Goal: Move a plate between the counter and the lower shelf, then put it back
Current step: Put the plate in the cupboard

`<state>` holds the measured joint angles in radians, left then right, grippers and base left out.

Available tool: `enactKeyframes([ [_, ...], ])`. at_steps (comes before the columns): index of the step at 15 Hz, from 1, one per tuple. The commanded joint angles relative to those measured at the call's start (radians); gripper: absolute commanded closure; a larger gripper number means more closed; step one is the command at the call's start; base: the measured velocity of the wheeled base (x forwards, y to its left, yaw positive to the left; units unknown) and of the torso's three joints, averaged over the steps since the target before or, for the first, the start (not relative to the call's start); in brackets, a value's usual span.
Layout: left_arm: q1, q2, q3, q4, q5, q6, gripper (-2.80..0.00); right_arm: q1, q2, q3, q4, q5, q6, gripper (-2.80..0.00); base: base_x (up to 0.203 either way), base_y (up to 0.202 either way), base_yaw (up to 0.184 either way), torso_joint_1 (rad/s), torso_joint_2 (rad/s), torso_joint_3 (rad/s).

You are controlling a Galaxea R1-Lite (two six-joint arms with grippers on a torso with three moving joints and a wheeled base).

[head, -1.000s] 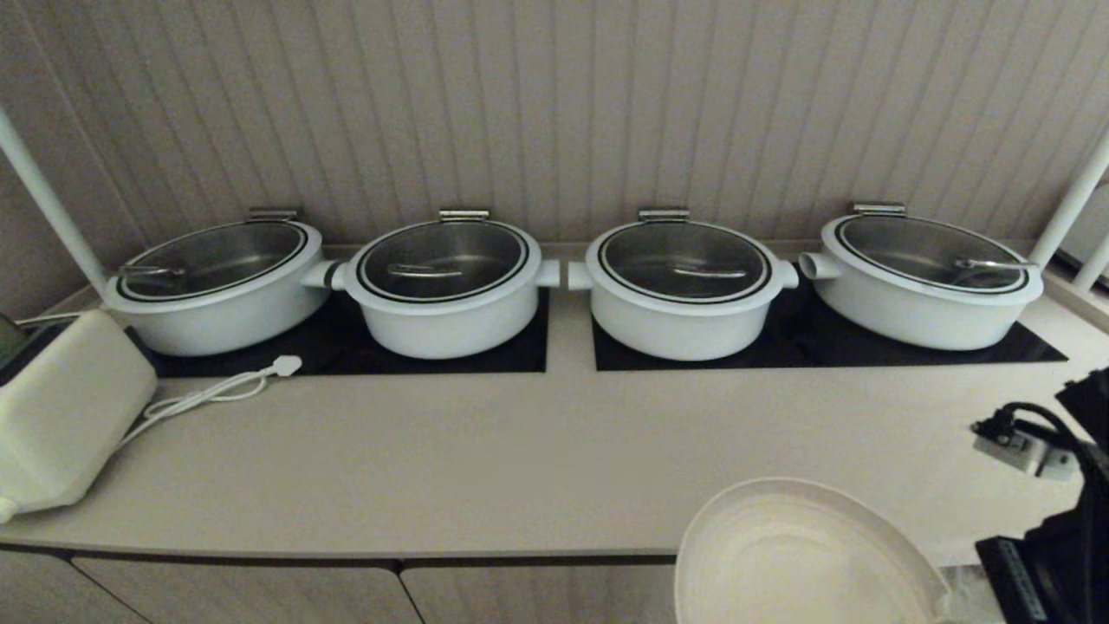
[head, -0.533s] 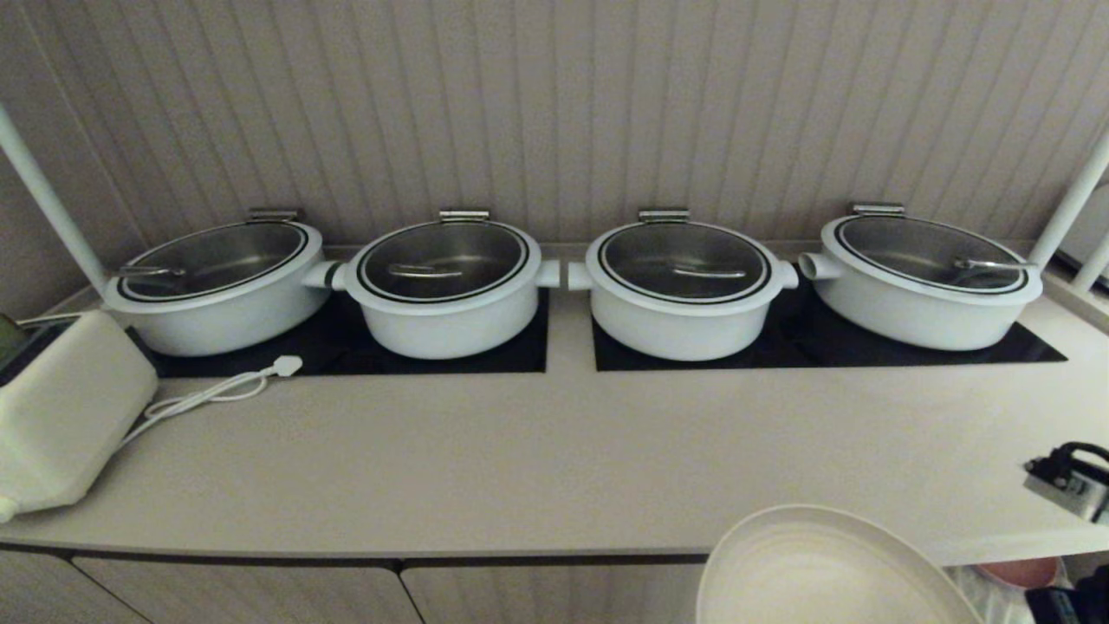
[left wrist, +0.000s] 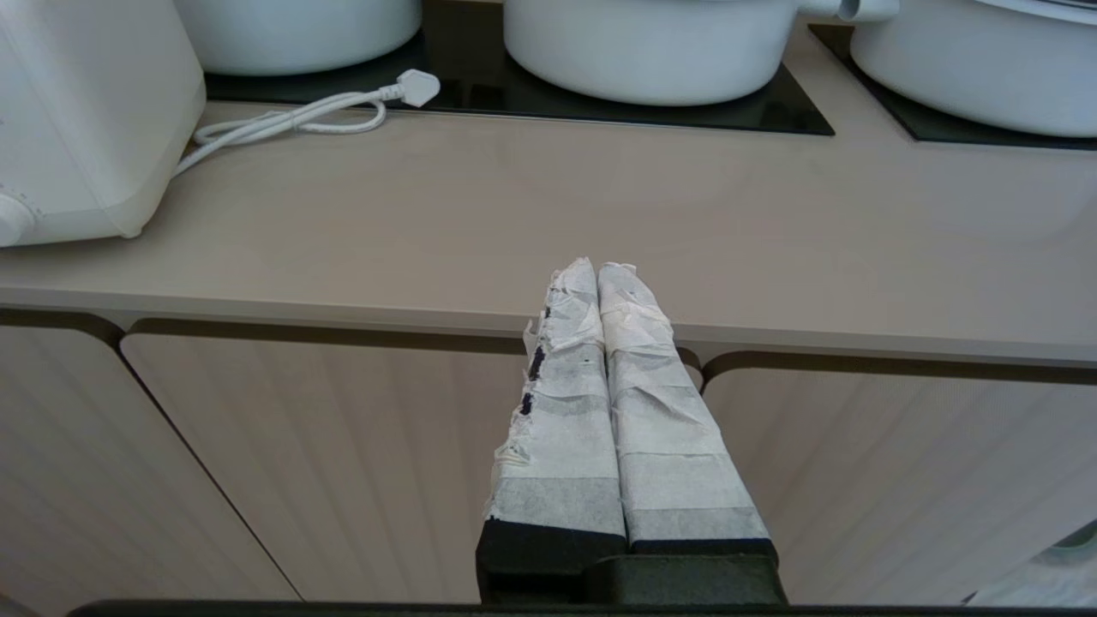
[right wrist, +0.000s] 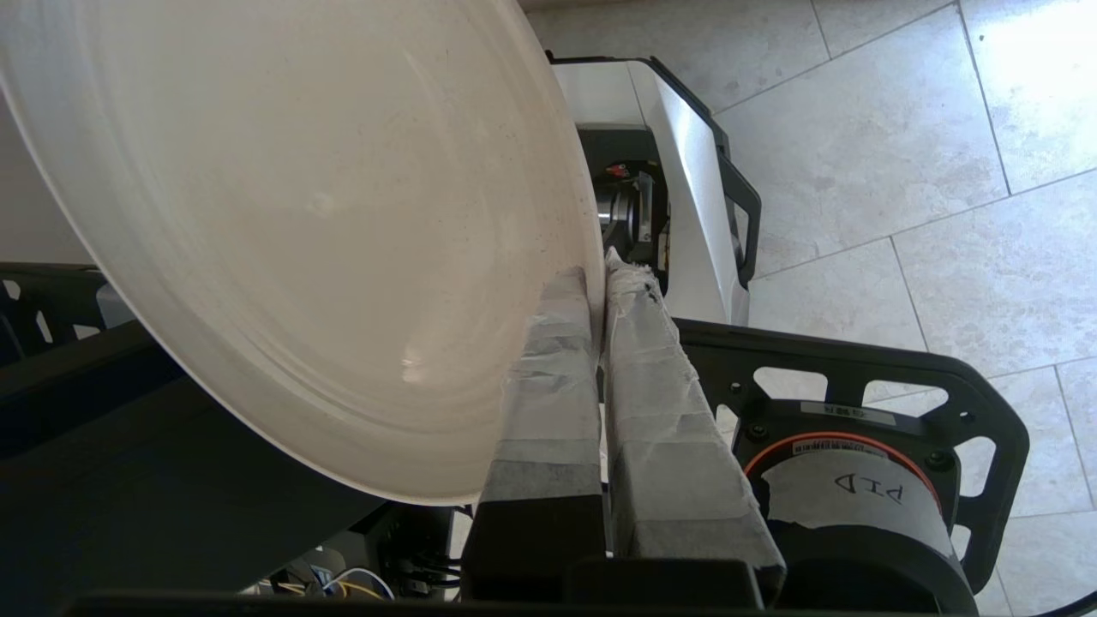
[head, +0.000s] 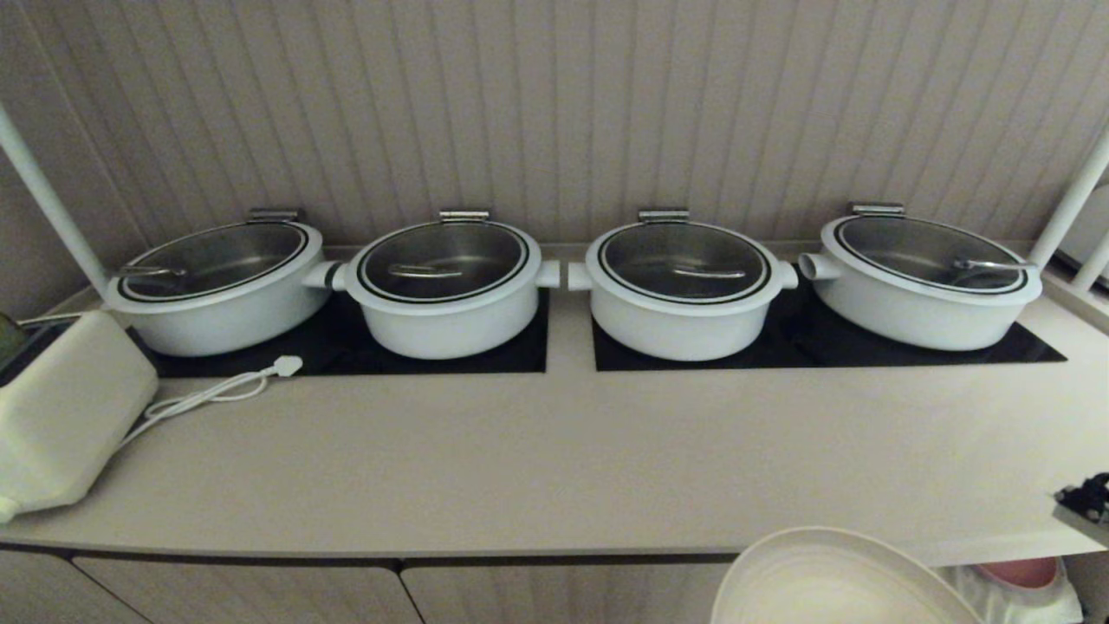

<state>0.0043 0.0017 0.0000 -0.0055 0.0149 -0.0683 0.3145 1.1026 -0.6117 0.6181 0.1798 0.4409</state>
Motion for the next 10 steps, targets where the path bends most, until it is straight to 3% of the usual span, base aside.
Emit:
enactKeyframes([
  [1, 0.0, 0.0, 0.0, -0.001, 0.0, -0.001, 0.0, 0.0, -0.021, 0.018, 0.0, 0.001, 0.009, 0.0, 0.0, 0.0, 0.0, 0.0, 0.0, 0.0],
  [10, 0.0, 0.0, 0.0, -0.001, 0.0, -0.001, 0.0, 0.0, -0.084, 0.075, 0.009, 0.001, 0.045, 0.0, 0.0, 0.0, 0.0, 0.0, 0.0, 0.0],
])
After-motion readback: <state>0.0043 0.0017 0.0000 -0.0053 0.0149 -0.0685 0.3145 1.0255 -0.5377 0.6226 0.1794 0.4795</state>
